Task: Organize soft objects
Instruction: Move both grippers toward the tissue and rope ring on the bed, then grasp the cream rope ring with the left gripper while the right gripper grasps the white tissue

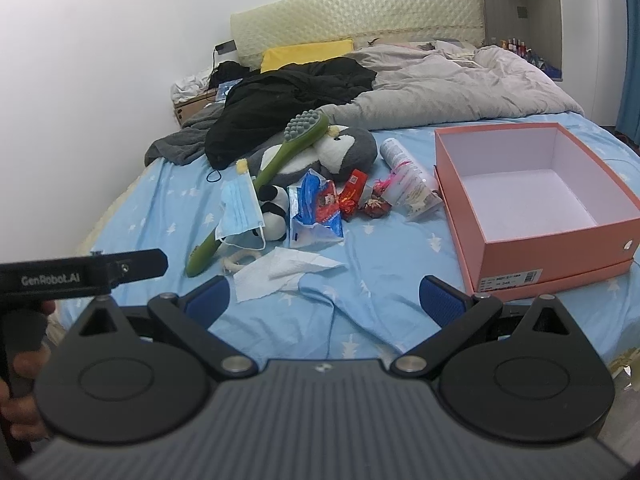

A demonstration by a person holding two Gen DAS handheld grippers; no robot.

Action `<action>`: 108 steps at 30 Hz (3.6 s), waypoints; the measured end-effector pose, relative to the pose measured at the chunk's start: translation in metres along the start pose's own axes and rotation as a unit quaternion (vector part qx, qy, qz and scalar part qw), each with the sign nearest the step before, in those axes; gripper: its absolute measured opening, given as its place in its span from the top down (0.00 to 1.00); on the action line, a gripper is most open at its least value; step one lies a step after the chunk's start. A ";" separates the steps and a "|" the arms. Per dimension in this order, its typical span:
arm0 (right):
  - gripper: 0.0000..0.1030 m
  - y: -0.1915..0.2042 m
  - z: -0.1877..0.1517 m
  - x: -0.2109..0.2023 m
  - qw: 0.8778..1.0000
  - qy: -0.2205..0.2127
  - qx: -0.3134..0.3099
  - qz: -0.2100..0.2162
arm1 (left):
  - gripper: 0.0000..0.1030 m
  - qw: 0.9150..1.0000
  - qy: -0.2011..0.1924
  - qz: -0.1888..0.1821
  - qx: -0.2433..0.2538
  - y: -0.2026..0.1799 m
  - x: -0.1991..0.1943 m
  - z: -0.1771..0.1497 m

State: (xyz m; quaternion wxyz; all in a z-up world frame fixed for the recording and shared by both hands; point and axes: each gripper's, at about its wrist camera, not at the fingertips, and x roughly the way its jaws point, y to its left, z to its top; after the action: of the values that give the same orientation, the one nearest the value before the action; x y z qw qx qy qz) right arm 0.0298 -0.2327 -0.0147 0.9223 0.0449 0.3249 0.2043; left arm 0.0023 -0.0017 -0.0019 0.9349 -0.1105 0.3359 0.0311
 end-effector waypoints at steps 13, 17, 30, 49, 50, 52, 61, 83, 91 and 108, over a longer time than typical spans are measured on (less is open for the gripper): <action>0.00 0.000 0.001 0.004 1.000 0.003 0.001 0.006 | 0.00 1.000 0.002 0.002 0.004 -0.002 0.001 -0.001; 0.00 0.000 0.000 0.005 1.000 0.005 0.000 0.009 | 0.00 1.000 0.000 0.003 0.003 -0.003 0.001 -0.002; 0.00 -0.002 -0.002 0.010 1.000 0.010 0.008 0.016 | 0.00 1.000 0.001 0.008 0.002 0.001 0.003 0.001; 0.00 -0.005 -0.008 0.037 0.998 0.033 0.013 0.050 | 0.00 0.999 0.013 0.034 -0.001 0.017 0.031 0.004; 0.00 -0.005 -0.008 0.041 0.998 0.038 0.014 0.050 | 0.00 0.999 0.016 0.035 -0.003 0.019 0.034 0.004; 0.00 -0.005 -0.008 0.048 0.998 0.046 0.012 0.050 | 0.00 0.999 0.021 0.035 -0.008 0.022 0.041 0.003; 0.00 -0.003 -0.004 0.084 0.995 0.073 0.005 0.063 | 0.00 0.997 0.057 0.040 -0.024 0.036 0.080 -0.005; 0.04 -0.007 -0.001 0.201 0.988 0.136 -0.016 0.074 | 0.01 0.991 0.107 0.074 -0.006 0.082 0.208 -0.004; 0.24 0.003 -0.001 0.252 0.983 0.147 -0.047 0.099 | 0.06 0.992 0.108 0.070 -0.002 0.104 0.251 -0.009; 0.28 0.036 -0.016 0.332 0.972 0.142 -0.163 0.096 | 0.54 0.992 0.083 0.057 -0.072 0.145 0.303 -0.007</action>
State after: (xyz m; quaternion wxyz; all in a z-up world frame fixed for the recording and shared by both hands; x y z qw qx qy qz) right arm 0.2418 -0.0660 -0.2125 0.8376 -0.1046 0.4094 0.3463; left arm 0.2127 0.1333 -0.2263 0.8901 -0.1605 0.4150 0.0993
